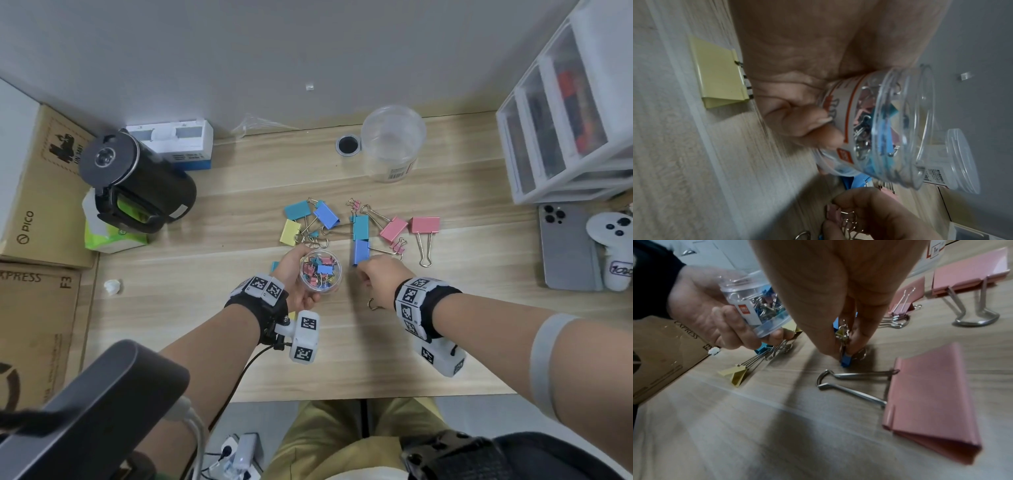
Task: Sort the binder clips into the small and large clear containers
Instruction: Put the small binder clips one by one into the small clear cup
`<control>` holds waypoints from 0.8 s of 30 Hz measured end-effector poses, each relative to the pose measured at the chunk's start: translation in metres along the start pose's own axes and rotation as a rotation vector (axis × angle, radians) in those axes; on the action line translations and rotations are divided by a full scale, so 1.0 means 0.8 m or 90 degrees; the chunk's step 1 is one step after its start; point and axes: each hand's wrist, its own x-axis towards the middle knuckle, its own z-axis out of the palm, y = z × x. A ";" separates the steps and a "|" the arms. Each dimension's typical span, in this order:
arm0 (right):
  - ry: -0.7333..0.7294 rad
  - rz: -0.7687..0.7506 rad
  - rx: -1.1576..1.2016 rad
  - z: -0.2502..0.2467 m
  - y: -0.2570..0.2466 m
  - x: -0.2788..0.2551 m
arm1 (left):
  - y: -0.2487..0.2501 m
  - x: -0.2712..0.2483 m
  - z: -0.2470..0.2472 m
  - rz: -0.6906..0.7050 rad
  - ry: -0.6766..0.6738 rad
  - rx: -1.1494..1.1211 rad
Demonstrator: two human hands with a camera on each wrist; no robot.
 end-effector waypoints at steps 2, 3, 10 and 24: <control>0.027 -0.002 0.056 -0.003 0.003 0.000 | 0.000 0.000 0.000 0.003 -0.002 0.001; 0.050 -0.003 0.092 -0.004 0.004 0.001 | 0.000 0.000 0.000 0.003 -0.003 0.001; 0.185 0.022 0.459 -0.062 -0.019 0.008 | -0.001 0.001 0.000 0.002 0.028 -0.004; 0.177 0.014 0.729 -0.082 -0.049 -0.002 | 0.003 0.004 0.002 0.015 0.039 -0.011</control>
